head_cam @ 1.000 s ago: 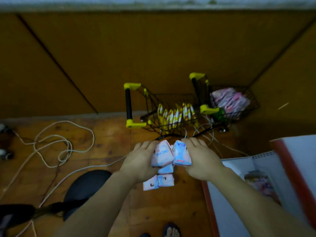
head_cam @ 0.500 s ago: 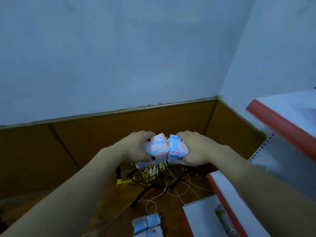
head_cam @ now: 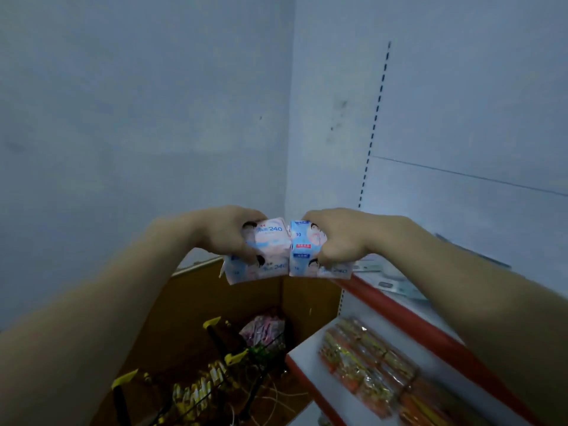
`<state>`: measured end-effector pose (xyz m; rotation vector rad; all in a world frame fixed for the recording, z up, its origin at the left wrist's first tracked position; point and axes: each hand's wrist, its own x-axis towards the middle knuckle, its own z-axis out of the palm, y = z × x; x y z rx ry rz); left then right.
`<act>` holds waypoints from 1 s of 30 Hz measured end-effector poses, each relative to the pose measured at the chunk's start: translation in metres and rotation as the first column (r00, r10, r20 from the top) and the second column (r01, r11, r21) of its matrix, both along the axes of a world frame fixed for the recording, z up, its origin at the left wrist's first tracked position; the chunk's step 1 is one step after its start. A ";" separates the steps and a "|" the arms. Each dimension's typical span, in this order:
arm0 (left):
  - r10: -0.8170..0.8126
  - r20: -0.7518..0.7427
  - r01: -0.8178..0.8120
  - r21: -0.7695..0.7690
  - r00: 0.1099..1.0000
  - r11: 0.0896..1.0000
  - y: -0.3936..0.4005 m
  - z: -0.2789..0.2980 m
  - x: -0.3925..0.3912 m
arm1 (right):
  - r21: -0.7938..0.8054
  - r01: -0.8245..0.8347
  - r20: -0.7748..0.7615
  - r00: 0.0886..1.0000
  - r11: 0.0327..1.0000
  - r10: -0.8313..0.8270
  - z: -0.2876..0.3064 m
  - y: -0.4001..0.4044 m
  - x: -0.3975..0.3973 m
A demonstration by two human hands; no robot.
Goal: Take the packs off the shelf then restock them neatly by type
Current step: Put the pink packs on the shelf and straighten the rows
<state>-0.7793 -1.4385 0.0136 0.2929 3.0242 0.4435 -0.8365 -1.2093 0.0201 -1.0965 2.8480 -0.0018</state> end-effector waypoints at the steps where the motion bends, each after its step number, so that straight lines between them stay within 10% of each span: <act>1: -0.038 -0.009 0.038 0.006 0.999 0.999 0.013 0.008 -0.005 | -0.019 0.045 -0.019 0.999 0.999 -0.046 0.008 0.016 0.005; 17: -0.692 -0.047 0.690 -0.058 0.720 0.722 0.315 0.022 0.001 | -0.141 0.728 -0.068 0.669 0.671 -0.740 0.022 0.307 0.192; 30: -0.862 -0.083 0.858 -0.091 0.499 0.505 0.598 0.003 0.105 | -0.112 0.926 -0.058 0.357 0.361 -0.932 0.009 0.543 0.372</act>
